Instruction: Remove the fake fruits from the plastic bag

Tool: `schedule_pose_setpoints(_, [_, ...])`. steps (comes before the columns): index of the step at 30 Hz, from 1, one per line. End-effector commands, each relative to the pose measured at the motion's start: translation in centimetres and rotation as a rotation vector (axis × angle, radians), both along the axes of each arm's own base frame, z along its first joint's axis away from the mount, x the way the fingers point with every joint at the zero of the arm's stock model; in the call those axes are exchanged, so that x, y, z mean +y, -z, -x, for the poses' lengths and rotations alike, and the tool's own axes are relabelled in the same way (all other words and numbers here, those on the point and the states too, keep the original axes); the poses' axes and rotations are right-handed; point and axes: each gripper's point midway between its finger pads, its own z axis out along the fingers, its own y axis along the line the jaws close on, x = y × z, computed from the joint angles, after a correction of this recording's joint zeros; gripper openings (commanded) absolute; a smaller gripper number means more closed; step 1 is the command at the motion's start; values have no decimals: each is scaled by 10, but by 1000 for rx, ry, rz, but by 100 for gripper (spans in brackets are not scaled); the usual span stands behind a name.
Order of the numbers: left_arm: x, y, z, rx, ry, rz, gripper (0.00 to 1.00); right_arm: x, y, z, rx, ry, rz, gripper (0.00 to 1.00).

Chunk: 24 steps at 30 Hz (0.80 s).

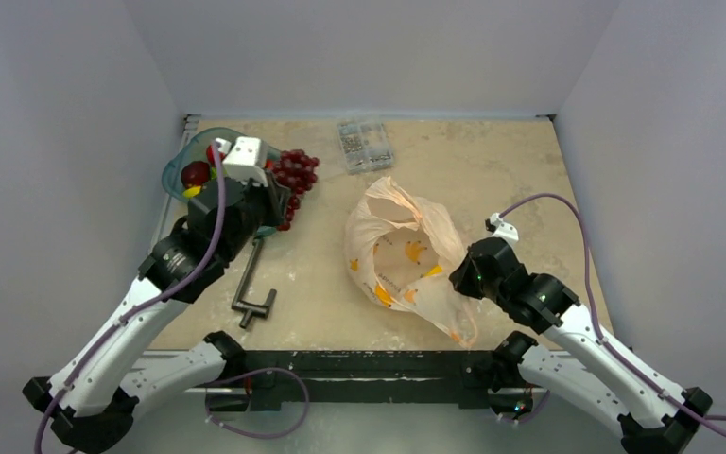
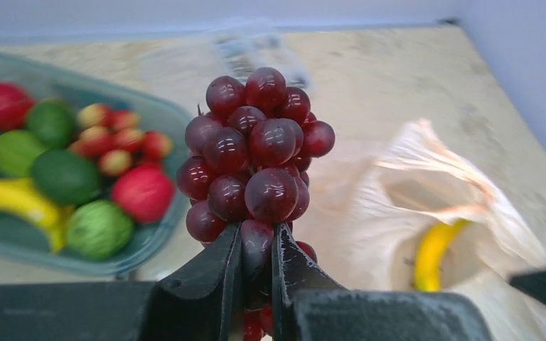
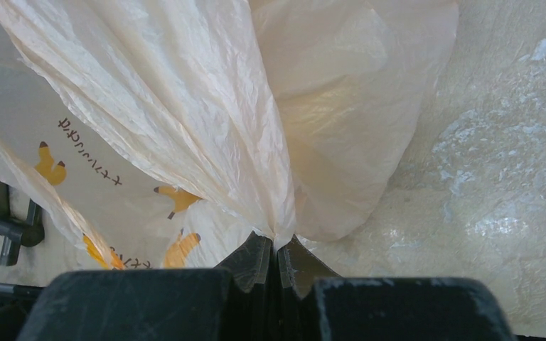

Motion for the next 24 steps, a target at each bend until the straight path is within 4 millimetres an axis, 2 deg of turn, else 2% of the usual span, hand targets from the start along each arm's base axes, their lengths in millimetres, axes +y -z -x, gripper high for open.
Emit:
schedule_pose_setpoints(1, [82,25,-14,35,-372,-3,0,-1,-8,-5,-23,20,-4,0])
schedule_pose_setpoints(4, [106,51,-23,81,-482,-5,0,-1,-8,-5,-23,19,-3,0])
schedule_pose_setpoints(9, [124,79,-50,147,-560,41,0,0,-8,-4,-22,12,-6,0])
schedule_pose_setpoints(12, [120,77,-73,147,-515,28,0,0,-9,-4,-25,15,-6,0])
schedule_pose_setpoints(14, [115,74,-88,134,-474,-19,0,0,-9,-4,-28,14,-8,0])
schedule_pose_setpoints(16, [113,79,-105,148,-433,-107,0,-1,-8,-4,-27,14,-7,0])
schedule_pose_setpoints(19, [121,84,-123,204,-436,-190,2,-1,-8,-4,-27,15,-7,0])
schedule_pose_setpoints(22, [112,91,-141,243,-338,-204,5,0,-8,-5,-27,14,-6,0])
schedule_pose_setpoints(24, [111,98,-150,283,-305,-221,13,1,-6,-5,-19,10,-2,0])
